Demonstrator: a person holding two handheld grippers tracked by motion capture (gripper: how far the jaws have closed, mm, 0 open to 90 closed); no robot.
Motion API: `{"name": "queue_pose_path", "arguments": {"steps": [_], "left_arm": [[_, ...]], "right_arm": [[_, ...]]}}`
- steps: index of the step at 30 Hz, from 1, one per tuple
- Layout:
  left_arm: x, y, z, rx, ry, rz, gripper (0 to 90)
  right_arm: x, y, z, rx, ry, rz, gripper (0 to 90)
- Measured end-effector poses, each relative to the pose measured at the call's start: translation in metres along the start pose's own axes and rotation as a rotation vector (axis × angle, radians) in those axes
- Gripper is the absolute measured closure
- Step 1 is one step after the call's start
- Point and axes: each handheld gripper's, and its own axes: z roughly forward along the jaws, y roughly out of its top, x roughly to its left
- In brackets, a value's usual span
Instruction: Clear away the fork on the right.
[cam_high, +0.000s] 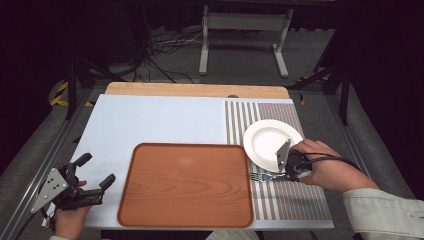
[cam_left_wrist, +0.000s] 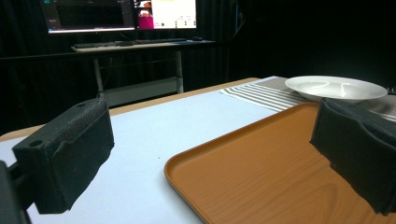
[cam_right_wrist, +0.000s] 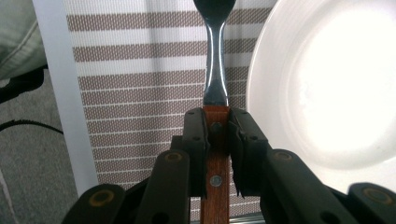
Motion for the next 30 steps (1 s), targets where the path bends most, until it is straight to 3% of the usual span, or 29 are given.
{"name": "queue_pose_path", "arguments": {"steps": [4,18,23,30], "left_arm": [[0.0,0.0,0.0,0.001,0.001,-0.002,0.2],[0.0,0.0,0.0,0.002,0.002,0.0,0.2],[0.0,0.0,0.0,0.001,0.002,0.002,0.2],[0.0,0.0,0.0,0.002,0.002,0.001,0.2]], "right_arm": [[-0.001,0.002,-0.005,-0.023,0.003,0.034,77.8],[0.0,0.016,-0.018,-0.13,0.032,0.246,77.7],[0.002,0.028,-0.022,-0.148,0.035,0.347,77.7],[0.005,0.047,-0.026,-0.147,0.007,0.421,77.7]]}}
